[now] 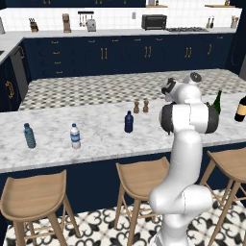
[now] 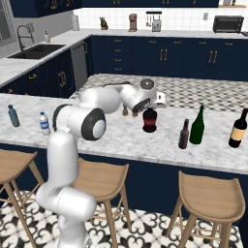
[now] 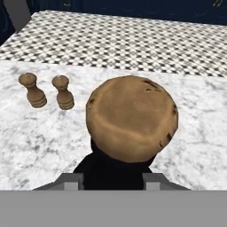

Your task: Move the plastic bottles in the middle to the plastics group, and the glass bottles in the middle to the glass group.

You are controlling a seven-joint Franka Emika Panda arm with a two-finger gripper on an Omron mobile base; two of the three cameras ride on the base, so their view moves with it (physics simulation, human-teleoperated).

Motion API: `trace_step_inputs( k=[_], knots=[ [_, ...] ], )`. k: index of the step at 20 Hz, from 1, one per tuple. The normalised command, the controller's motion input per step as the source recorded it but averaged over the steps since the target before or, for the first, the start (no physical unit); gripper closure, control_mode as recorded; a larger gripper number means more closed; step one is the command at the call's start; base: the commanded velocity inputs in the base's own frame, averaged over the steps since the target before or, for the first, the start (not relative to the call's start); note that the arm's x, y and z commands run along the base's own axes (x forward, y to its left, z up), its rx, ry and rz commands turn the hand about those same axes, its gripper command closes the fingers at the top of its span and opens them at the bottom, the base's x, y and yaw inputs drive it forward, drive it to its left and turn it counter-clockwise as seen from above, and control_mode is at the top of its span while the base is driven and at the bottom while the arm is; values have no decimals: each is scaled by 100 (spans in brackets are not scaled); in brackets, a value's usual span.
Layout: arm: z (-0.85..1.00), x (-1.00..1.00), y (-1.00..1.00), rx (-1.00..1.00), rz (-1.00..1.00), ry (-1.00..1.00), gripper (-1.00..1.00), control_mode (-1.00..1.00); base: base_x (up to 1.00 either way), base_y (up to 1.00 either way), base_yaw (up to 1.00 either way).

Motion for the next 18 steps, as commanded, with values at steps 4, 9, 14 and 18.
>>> trace_step_inputs(
  k=[4, 9, 14, 18],
  knots=[
    [0, 0, -26, -1, -5, -1, 100, -100, 0, 0, 0],
    [1, 0, -15, -1, -10, 0, 100, -100, 0, 0, 0],
    [0, 0, -18, 0, -15, 0, 100, -100, 0, 0, 0],
    [0, 0, -37, 0, -17, 1, 100, -100, 0, 0, 0]
  ],
)
